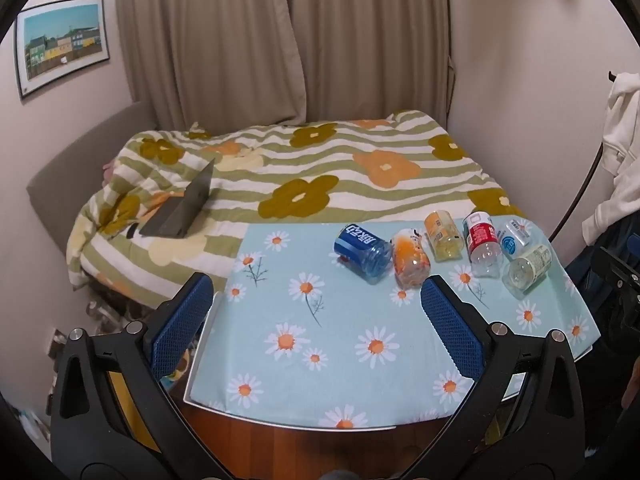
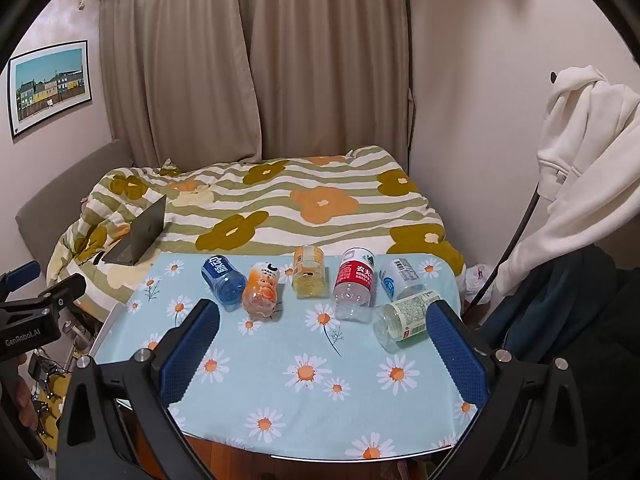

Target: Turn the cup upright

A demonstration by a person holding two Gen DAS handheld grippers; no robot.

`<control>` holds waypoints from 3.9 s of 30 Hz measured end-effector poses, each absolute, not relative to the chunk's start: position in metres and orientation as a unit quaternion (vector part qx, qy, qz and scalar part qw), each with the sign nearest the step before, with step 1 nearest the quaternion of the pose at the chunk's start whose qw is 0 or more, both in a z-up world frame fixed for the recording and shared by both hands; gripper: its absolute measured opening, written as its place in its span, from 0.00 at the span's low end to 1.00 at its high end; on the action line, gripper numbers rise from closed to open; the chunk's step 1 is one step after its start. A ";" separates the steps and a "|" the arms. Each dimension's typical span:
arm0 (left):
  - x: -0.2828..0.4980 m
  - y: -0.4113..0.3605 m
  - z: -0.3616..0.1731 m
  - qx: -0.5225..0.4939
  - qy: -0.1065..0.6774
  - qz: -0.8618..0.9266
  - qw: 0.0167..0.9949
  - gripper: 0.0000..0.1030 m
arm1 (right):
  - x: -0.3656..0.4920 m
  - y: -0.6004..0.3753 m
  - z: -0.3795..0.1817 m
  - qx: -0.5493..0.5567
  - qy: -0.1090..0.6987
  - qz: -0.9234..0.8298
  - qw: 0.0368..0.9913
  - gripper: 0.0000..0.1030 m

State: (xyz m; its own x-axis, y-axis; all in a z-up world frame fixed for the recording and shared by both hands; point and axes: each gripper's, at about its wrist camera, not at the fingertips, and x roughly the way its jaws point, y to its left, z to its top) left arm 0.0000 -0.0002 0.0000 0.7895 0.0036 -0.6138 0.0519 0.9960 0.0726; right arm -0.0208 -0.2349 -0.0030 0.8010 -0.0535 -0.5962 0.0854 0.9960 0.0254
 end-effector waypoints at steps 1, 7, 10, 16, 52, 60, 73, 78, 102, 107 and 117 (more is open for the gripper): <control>0.000 0.000 0.000 0.043 0.327 -0.013 0.944 1.00 | -0.021 -0.236 -0.003 0.026 0.313 -0.036 0.949 1.00; 0.000 0.000 0.000 0.044 0.328 -0.012 0.944 1.00 | -0.021 -0.236 -0.003 0.026 0.313 -0.036 0.949 1.00; 0.000 0.000 0.000 0.044 0.328 -0.012 0.944 1.00 | -0.020 -0.237 -0.003 0.027 0.313 -0.036 0.949 1.00; 0.000 0.000 0.000 0.043 0.328 -0.013 0.943 1.00 | -0.020 -0.236 -0.003 0.027 0.314 -0.036 0.948 1.00; 0.087 -0.024 -0.043 0.066 0.418 -0.039 0.905 1.00 | 0.071 -0.317 -0.030 0.078 0.381 -0.072 0.919 1.00; 0.119 -0.074 -0.084 0.035 0.468 0.012 0.883 1.00 | 0.146 -0.379 -0.077 0.052 0.442 -0.024 0.895 1.00; 0.153 -0.134 -0.139 0.021 0.522 0.038 0.852 1.00 | 0.226 -0.422 -0.160 0.018 0.547 0.042 0.836 0.96; 0.160 -0.147 -0.152 0.019 0.535 0.036 0.844 1.00 | 0.240 -0.421 -0.182 0.012 0.574 0.068 0.816 0.85; 0.164 -0.142 -0.149 0.020 0.534 0.038 0.844 1.00 | 0.253 -0.417 -0.187 0.016 0.578 0.088 0.811 0.55; 0.155 -0.128 -0.135 0.020 0.521 0.040 0.852 1.00 | 0.246 -0.408 -0.158 0.022 0.554 0.088 0.828 0.55; 0.124 -0.074 -0.103 0.025 0.492 0.028 0.870 1.00 | 0.207 -0.345 -0.109 0.017 0.520 0.117 0.846 0.55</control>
State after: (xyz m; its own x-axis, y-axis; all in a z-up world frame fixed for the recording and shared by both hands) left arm 0.1236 -0.0738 -0.1027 0.5144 0.0741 -0.8544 -0.0245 0.9971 0.0717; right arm 0.2073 -0.3447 -0.1090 0.4310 0.2154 -0.8763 -0.1794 0.9722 0.1508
